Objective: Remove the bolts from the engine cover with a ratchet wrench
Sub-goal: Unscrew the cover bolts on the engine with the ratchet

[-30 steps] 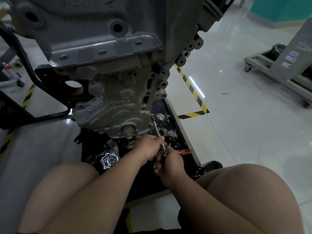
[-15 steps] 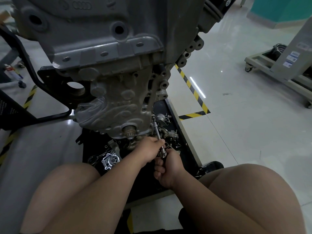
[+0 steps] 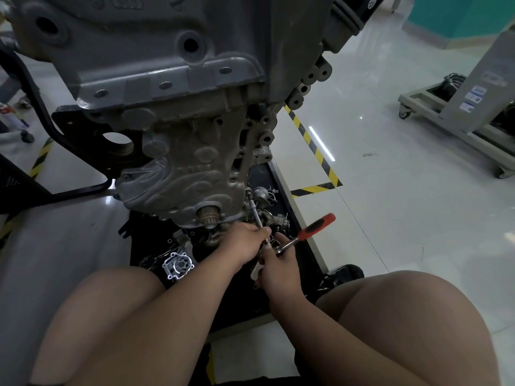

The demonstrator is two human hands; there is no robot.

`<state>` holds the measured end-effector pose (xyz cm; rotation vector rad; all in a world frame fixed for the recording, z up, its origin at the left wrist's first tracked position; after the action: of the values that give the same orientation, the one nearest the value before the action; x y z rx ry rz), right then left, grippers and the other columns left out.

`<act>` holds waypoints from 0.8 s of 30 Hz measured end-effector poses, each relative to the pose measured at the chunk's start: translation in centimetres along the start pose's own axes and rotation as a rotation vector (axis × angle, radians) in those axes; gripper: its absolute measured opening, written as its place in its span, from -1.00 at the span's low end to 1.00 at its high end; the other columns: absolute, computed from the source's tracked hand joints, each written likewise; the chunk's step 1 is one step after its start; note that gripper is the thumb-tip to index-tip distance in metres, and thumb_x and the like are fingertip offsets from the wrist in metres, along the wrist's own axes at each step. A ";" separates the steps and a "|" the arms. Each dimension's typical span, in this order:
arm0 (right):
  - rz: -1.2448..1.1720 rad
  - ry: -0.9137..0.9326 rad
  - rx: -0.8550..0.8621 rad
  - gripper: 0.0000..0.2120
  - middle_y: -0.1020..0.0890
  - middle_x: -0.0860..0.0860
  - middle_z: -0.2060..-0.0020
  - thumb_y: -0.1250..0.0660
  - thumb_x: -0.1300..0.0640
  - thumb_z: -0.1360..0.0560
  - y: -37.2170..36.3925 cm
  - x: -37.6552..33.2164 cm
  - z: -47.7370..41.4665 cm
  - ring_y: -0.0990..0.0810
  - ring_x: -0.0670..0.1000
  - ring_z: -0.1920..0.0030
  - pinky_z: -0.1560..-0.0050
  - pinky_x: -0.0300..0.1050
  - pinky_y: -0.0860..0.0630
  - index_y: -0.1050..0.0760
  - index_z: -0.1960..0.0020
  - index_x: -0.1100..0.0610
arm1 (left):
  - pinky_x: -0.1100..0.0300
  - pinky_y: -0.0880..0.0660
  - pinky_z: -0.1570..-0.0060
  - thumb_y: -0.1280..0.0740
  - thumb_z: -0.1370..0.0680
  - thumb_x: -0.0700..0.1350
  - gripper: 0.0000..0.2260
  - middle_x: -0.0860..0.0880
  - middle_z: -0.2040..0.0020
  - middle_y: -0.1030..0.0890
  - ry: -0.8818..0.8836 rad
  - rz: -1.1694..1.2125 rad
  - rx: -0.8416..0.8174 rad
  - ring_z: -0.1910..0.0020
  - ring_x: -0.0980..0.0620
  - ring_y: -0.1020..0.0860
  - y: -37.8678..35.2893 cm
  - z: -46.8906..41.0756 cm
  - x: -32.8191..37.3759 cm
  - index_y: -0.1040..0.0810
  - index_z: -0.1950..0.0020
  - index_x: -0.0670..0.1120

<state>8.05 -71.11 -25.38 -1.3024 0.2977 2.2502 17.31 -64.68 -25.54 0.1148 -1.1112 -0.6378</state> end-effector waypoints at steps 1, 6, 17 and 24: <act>0.070 0.046 0.007 -0.73 -0.62 -0.02 -0.01 -0.19 0.14 -0.62 0.0 -0.1 0.2 -0.65 0.06 0.12 0.07 0.07 -0.61 -0.34 -0.20 -0.21 | 0.31 -0.24 0.50 -0.35 -0.55 0.00 -0.74 -0.03 0.41 -0.57 0.001 -0.005 -0.002 0.55 0.15 -0.40 0.0 0.0 0.0 -0.67 0.17 -0.16; 0.204 0.165 -0.001 -0.63 -0.54 -0.10 -0.12 -0.12 0.12 -0.65 -0.1 -0.1 0.2 -0.60 0.02 -0.10 -0.17 0.08 -0.54 -0.19 -0.37 -0.20 | 0.34 -0.20 0.58 -0.34 -0.55 0.01 -0.74 0.10 0.60 -0.45 -0.002 -0.032 0.000 0.68 0.25 -0.33 -0.2 -0.1 0.0 -0.62 0.25 -0.11; -0.374 -0.455 -0.117 -0.57 -0.34 -0.03 0.60 -0.01 -0.02 -0.65 0.0 0.8 -2.1 -0.20 -0.07 0.66 0.52 -0.28 -0.15 -0.41 0.33 0.08 | 0.40 -0.18 0.60 -0.23 -0.62 -0.02 -0.73 0.12 0.62 -0.39 0.054 0.047 -0.088 0.71 0.19 -0.31 -1.2 -0.5 -0.7 -0.58 0.23 -0.04; -0.377 -0.579 -0.203 -0.54 -0.26 -0.07 0.64 -0.02 -0.09 -0.63 -0.4 0.7 -1.9 -0.12 -0.10 0.68 0.58 -0.32 -0.07 -0.36 0.39 0.04 | 0.46 -0.16 0.67 -0.22 -0.63 -0.07 -0.72 0.14 0.67 -0.39 0.042 0.075 -0.092 0.73 0.24 -0.29 -1.3 -0.2 -0.6 -0.56 0.25 -0.07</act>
<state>9.40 -71.39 -26.91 -0.6659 -0.3626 2.2385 16.82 -65.47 -26.59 0.0074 -1.0392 -0.6159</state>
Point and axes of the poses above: each hand's wrist, its own z-axis away from the middle knuckle, its own y-axis out of the back of the hand, x = y × z, the point moved 4 cm from there along -z, towards the middle knuckle
